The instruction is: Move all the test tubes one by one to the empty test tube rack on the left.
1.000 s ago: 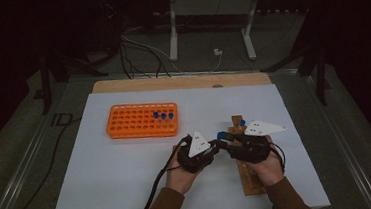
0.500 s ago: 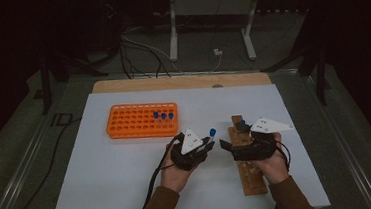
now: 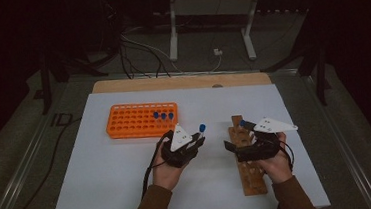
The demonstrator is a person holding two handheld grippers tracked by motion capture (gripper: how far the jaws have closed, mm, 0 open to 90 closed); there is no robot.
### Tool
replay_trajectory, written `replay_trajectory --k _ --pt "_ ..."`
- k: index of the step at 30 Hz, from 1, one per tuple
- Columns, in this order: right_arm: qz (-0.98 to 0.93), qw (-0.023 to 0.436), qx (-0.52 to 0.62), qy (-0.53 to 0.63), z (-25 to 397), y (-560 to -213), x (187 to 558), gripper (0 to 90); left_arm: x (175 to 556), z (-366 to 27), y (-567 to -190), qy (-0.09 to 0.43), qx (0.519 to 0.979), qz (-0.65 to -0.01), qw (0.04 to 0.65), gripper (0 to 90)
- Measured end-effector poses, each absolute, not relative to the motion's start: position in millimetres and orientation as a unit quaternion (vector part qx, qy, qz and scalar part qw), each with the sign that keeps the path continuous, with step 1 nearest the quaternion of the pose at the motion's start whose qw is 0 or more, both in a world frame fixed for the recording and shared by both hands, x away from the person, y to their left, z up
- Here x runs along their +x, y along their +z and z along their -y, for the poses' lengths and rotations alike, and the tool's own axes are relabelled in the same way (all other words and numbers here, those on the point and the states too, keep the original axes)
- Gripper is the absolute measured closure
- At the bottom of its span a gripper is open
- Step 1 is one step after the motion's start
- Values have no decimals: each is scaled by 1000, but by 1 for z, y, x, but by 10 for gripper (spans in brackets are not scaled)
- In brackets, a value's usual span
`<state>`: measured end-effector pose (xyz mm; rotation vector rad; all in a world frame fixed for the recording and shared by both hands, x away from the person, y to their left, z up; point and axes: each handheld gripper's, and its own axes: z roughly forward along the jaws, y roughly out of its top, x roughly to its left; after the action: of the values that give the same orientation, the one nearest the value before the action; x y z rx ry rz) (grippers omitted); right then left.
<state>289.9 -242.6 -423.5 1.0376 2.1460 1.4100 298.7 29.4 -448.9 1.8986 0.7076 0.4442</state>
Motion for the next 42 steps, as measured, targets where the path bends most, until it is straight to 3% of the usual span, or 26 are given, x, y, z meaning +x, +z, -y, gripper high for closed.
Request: replay_trajectory --k 42 --pt "-757 186 377 500 252 -422 291 13 335 -114 -444 262 745 -376 486 769"
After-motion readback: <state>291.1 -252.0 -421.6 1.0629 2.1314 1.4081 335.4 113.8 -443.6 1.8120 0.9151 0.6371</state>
